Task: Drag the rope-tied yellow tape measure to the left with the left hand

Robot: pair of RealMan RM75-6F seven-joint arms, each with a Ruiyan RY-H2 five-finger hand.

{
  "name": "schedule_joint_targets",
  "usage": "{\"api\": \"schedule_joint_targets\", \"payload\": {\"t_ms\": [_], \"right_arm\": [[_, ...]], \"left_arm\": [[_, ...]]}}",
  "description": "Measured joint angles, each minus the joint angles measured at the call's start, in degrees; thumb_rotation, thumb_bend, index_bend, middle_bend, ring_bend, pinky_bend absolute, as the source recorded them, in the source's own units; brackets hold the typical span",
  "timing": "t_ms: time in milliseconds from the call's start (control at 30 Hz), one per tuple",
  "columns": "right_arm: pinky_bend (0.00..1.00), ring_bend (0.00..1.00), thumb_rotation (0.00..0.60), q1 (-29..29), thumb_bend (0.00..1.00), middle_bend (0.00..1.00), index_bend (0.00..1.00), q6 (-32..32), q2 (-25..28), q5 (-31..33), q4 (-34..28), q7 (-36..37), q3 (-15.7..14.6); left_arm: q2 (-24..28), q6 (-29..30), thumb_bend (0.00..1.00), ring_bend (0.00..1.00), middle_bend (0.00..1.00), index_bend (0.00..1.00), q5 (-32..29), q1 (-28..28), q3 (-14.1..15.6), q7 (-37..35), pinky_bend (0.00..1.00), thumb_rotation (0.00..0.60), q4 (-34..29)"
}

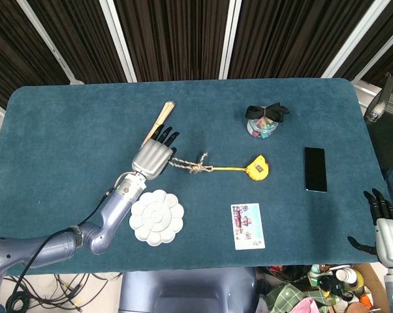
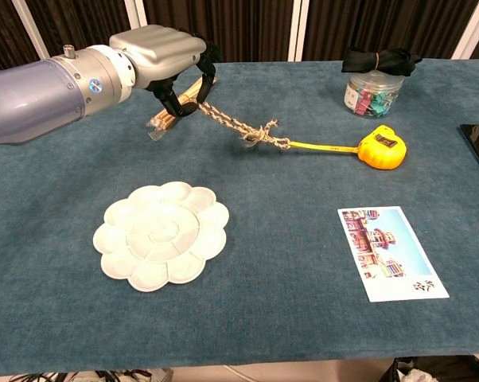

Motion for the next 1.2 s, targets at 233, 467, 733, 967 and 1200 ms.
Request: {"api": "schedule_joint_targets", "payload": {"t_ms": [233, 467, 733, 967, 1200], "right_arm": [[0.16, 0.09, 0.600, 0.17, 0.05, 0.00, 0.01, -0.16, 0.02, -0.22, 0.26, 0.23, 0.02], [0.16, 0.09, 0.600, 0.09, 0.05, 0.00, 0.01, -0.11, 0.12, -0.56, 0.44, 0.67, -0.13], [0.16, 0.09, 0.600, 0.12, 0.05, 0.00, 0.01, -0.11, 0.02, -0.55, 0.50, 0.44, -0.15], [0.16, 0.09, 0.600, 0.04, 0.06, 0.00, 0.01, 0.02, -0.10, -0.38, 0.46, 0.06, -0.14], [0.16, 0.09, 0.600, 0.02, 0.06, 0.00, 0.01, 0.04, -0.16, -0.18, 0.41, -0.17, -0.11]], "left_arm": [[0.11, 0.41, 0.49, 0.00, 0.11, 0.61, 0.19, 0.20, 0.51, 0.29, 0.00, 0.600, -0.59], [1.10, 1.66, 0.49, 0.00, 0.11, 0.61, 0.90, 1.48, 1.20, -0.67, 0.00, 0.600, -1.41], [5.98, 4.57, 0.49, 0.00, 0.11, 0.62, 2.81, 4.38, 1.57, -3.65, 0.00, 0.600, -5.97], [12.39, 8.57, 0.49, 0.00, 0.11, 0.62, 6.16, 8.77, 3.29, -6.63, 0.00, 0.600, -9.21], [18.56, 14.09, 0.49, 0.00, 0.11, 0.62, 11.46, 14.09, 5.95, -10.07, 0.00, 0.600, -10.69]]}}
